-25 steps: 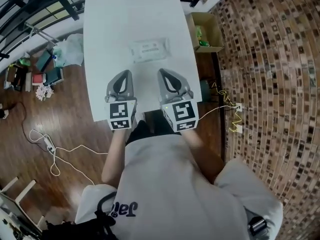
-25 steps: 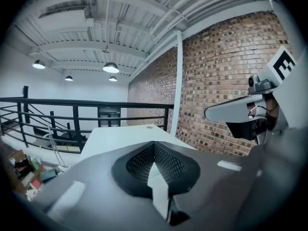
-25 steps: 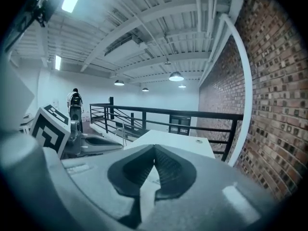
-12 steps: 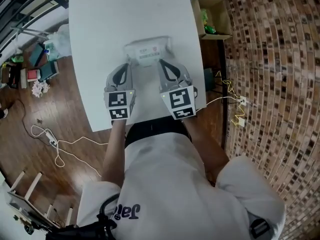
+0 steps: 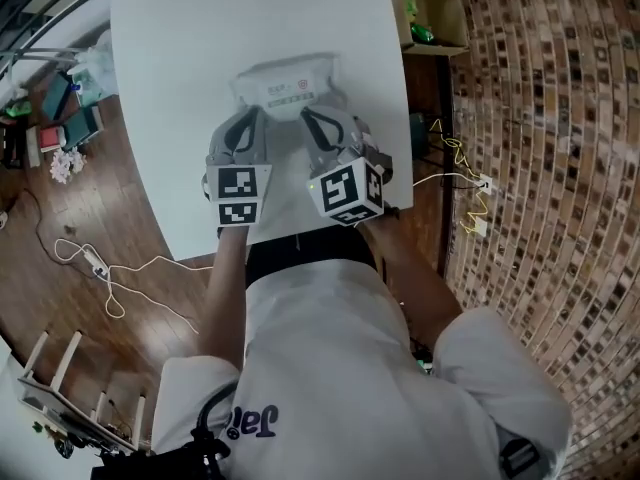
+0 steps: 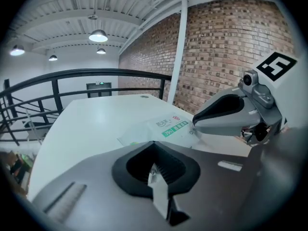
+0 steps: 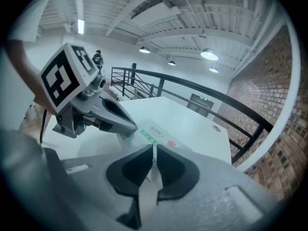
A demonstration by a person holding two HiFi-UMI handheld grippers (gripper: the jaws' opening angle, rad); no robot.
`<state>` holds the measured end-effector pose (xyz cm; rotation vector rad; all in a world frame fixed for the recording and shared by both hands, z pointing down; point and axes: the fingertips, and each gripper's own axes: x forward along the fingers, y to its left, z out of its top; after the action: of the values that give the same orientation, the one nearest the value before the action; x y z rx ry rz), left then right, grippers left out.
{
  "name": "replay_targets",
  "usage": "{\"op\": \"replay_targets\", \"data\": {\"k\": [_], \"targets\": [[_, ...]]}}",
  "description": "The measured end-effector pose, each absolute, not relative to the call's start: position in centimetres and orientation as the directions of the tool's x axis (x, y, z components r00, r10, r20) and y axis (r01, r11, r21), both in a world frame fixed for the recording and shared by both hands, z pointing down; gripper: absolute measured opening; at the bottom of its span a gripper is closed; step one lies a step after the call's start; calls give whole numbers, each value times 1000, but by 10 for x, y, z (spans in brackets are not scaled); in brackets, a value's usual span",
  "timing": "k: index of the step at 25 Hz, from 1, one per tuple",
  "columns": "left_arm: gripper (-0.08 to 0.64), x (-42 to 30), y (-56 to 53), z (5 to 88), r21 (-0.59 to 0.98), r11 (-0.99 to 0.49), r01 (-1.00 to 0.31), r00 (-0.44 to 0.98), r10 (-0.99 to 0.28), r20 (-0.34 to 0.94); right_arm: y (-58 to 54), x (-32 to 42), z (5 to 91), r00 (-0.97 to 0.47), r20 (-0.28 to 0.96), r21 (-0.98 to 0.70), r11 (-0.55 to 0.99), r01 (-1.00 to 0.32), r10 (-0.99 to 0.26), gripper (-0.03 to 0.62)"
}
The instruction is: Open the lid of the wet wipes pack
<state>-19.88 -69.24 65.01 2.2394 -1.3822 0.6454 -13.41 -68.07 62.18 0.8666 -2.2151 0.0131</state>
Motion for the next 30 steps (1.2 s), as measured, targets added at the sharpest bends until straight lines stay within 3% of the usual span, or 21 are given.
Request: {"op": "replay_targets", "data": {"k": [2,8,13,15,21,24,30], "targets": [[15,-197,-693,651,81,-416,-906,379,-709,595,-681,-140,626,-499,647,298,794,-530,-576,75],[15,-197,-693,651,66,-396,-916,359,-733,578,-683,-149,639,-467,670,478,817,-323,-577,109],[15,-196,-695,650,67,-392,-917,356,-734,578,-684,-152,640,-450,668,558,799,-225,-593,106],[15,-196,-696,651,63,-391,-918,353,-734,580,-684,-154,638,-448,669,567,797,-208,-593,63],[15,-199,-696,652,61,-385,-921,345,-730,590,-691,-158,602,-480,614,574,772,-273,-626,8],[15,-199,-697,652,65,-380,-923,342,-727,596,-718,-159,581,-500,585,554,765,-329,-639,11],[15,-196,-694,652,78,-373,-925,339,-713,613,-782,-172,594,-536,660,386,850,-359,-526,21]]}}
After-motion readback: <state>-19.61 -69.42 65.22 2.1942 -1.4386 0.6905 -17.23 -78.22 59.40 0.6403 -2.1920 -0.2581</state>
